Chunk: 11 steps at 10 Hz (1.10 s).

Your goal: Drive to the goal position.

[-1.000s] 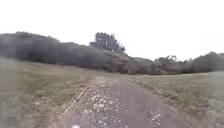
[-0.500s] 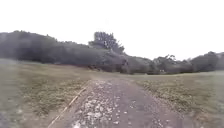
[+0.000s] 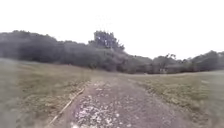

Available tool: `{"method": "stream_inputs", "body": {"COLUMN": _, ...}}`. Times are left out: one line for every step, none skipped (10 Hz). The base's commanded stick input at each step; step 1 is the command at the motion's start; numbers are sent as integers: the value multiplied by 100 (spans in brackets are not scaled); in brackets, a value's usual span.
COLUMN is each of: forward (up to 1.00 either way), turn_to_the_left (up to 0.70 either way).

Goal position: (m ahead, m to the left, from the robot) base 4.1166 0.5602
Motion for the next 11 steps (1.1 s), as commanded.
{"method": "stream_inputs", "body": {"forward": 60, "turn_to_the_left": 0}}
{"method": "stream_inputs", "body": {"forward": 60, "turn_to_the_left": 0}}
{"method": "stream_inputs", "body": {"forward": 60, "turn_to_the_left": 0}}
{"method": "stream_inputs", "body": {"forward": 60, "turn_to_the_left": 0}}
{"method": "stream_inputs", "body": {"forward": 60, "turn_to_the_left": 0}}
{"method": "stream_inputs", "body": {"forward": 60, "turn_to_the_left": 0}}
{"method": "stream_inputs", "body": {"forward": 60, "turn_to_the_left": 0}}
{"method": "stream_inputs", "body": {"forward": 60, "turn_to_the_left": 0}}
{"method": "stream_inputs", "body": {"forward": 60, "turn_to_the_left": 0}}
{"method": "stream_inputs", "body": {"forward": 60, "turn_to_the_left": 0}}
{"method": "stream_inputs", "body": {"forward": 60, "turn_to_the_left": 0}}
